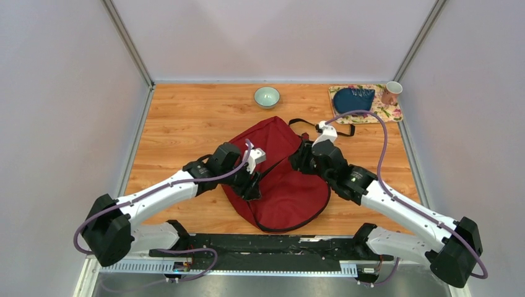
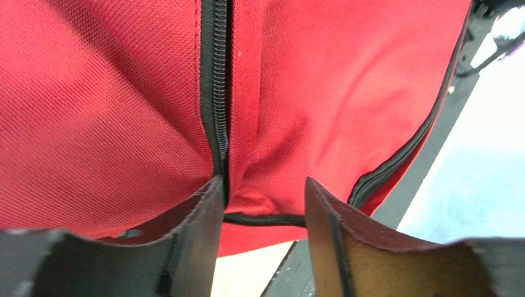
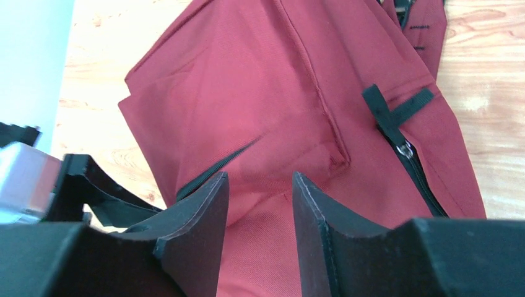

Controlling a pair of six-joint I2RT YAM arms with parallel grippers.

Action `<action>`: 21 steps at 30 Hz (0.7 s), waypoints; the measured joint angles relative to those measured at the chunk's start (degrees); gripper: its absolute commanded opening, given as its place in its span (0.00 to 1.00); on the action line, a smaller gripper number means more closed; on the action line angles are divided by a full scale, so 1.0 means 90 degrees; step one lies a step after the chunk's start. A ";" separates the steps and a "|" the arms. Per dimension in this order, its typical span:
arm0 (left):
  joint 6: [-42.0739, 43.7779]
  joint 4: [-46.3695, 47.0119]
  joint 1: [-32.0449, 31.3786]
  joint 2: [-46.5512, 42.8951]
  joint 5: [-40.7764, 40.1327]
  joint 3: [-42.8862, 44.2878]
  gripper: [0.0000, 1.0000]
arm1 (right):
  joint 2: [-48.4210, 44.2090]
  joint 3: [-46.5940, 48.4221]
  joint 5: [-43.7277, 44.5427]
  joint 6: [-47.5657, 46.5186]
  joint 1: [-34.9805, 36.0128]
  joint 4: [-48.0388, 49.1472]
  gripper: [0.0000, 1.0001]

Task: Pack the student bag
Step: Place the personal item in the student bag.

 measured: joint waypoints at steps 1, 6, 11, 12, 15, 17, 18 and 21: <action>0.0092 -0.0056 0.0002 0.0080 0.0061 0.0034 0.49 | 0.0034 0.0053 -0.0087 -0.0053 -0.0036 0.0002 0.47; 0.0406 -0.0189 0.0007 0.0410 0.0413 0.0121 0.48 | 0.0384 0.0474 -0.0556 -0.0304 -0.0228 -0.0017 0.51; 0.0498 -0.0231 0.0007 0.0466 0.0639 0.0126 0.53 | 0.0918 0.0974 -0.1251 -0.0476 -0.0272 0.0007 0.48; 0.0512 -0.0236 0.0007 0.0464 0.0658 0.0126 0.54 | 0.1032 0.1047 -0.1452 -0.0498 -0.0272 0.0036 0.47; 0.0537 -0.0265 0.0007 0.0440 0.0685 0.0134 0.57 | 0.1455 0.1277 -0.2021 -0.0544 -0.0272 0.0080 0.39; 0.0539 -0.0277 0.0005 0.0406 0.0690 0.0134 0.59 | 0.1875 0.1542 -0.2295 -0.0605 -0.0272 -0.0039 0.37; 0.0537 -0.0282 0.0002 0.0374 0.0687 0.0134 0.59 | 0.2115 0.1693 -0.2404 -0.0644 -0.0272 -0.0109 0.35; 0.0508 -0.0277 0.0000 0.0204 0.0651 0.0112 0.61 | 0.2664 0.1979 -0.2467 -0.0775 -0.0272 -0.0364 0.31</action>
